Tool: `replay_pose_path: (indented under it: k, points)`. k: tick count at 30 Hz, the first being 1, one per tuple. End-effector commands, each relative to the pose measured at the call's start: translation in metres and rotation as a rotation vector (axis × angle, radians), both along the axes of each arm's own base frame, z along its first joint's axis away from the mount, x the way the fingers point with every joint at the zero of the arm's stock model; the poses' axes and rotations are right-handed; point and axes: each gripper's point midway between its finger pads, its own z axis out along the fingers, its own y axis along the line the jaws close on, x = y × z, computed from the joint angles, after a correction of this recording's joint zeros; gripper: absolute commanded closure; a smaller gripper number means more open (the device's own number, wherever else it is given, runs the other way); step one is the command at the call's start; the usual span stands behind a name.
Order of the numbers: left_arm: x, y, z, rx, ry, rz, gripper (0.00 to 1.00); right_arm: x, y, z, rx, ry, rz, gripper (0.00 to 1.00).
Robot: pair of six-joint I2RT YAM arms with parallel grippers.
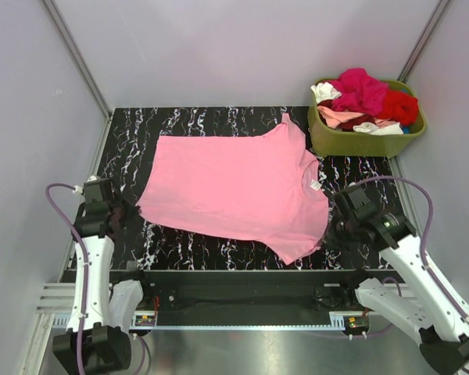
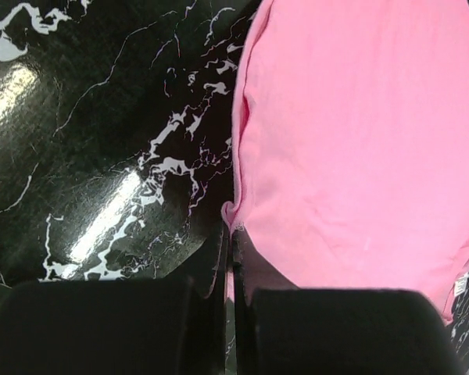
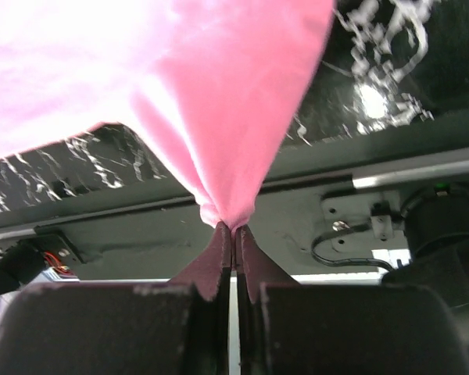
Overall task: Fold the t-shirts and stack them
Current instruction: Fold the tshirt
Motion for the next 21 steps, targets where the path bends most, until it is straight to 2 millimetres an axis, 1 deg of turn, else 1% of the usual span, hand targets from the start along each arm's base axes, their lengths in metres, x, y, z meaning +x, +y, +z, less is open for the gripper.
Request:
replay_pose_path:
  k: [1,2,3,4,5,6,7,8,9,10,11,12,13,14,15,16,17,18,19,20,21]
  points:
    - [0.018,0.001,0.019,0.031,-0.014,-0.083,1.00,0.045,0.016,0.031,-0.019,-0.105,0.042,1.00]
    - [0.024,-0.002,0.020,0.019,-0.011,-0.109,1.00,0.058,0.019,0.028,-0.060,-0.078,0.051,1.00]
    - [0.031,-0.001,0.013,0.017,0.027,-0.134,1.00,0.070,0.014,0.031,-0.111,-0.099,0.057,1.00]
    - [0.040,0.000,0.019,0.021,0.016,-0.152,1.00,0.087,0.019,0.047,-0.109,-0.145,0.058,1.00]
    - [0.046,0.000,0.019,0.022,0.025,-0.165,1.00,0.100,0.021,0.043,-0.140,-0.128,0.063,1.00]
    - [0.052,0.002,0.009,0.023,0.069,-0.187,1.00,0.120,0.019,0.058,-0.141,-0.174,0.057,1.00]
    - [0.062,0.003,0.014,0.026,0.057,-0.203,1.00,0.132,0.018,0.060,-0.145,-0.179,0.051,1.00]
    - [0.067,0.004,0.012,0.031,0.068,-0.214,1.00,0.146,0.018,0.053,-0.158,-0.156,0.052,1.00]
    - [0.073,0.006,0.002,0.030,0.113,-0.237,1.00,0.162,0.020,0.064,-0.147,-0.191,0.062,1.00]
    - [0.082,0.008,0.007,0.035,0.110,-0.244,1.00,0.175,0.011,0.064,-0.154,-0.189,0.039,1.00]
    - [0.087,0.009,-0.003,0.025,0.150,-0.252,1.00,0.187,0.010,0.053,-0.182,-0.159,0.058,1.00]
    - [0.091,0.010,-0.004,0.026,0.155,-0.263,1.00,0.201,0.009,0.060,-0.183,-0.181,0.050,1.00]
    - [0.099,0.010,0.000,0.023,0.141,-0.268,1.00,0.209,0.006,0.059,-0.194,-0.178,0.048,1.00]
    - [0.104,0.009,-0.001,0.012,0.141,-0.276,1.00,0.221,0.005,0.049,-0.210,-0.151,0.047,1.00]
    - [0.108,0.010,-0.009,0.007,0.164,-0.282,1.00,0.232,0.005,0.054,-0.214,-0.173,0.057,1.00]
    - [0.116,0.011,-0.007,0.010,0.151,-0.288,1.00,0.239,0.006,0.053,-0.218,-0.172,0.062,1.00]
    - [0.120,0.009,-0.008,-0.003,0.154,-0.298,1.00,0.246,0.007,0.041,-0.228,-0.145,0.076,1.00]
    - [0.124,0.010,-0.017,-0.011,0.182,-0.302,1.00,0.254,0.008,0.045,-0.225,-0.154,0.074,1.00]
    - [0.131,0.012,-0.015,-0.006,0.173,-0.305,1.00,0.258,0.009,0.042,-0.229,-0.147,0.079,1.00]
    - [0.135,0.011,-0.016,-0.016,0.176,-0.312,1.00,0.264,0.010,0.032,-0.238,-0.123,0.083,1.00]
    - [0.143,0.013,-0.019,-0.015,0.187,-0.316,1.00,0.271,0.011,0.034,-0.236,-0.133,0.080,1.00]
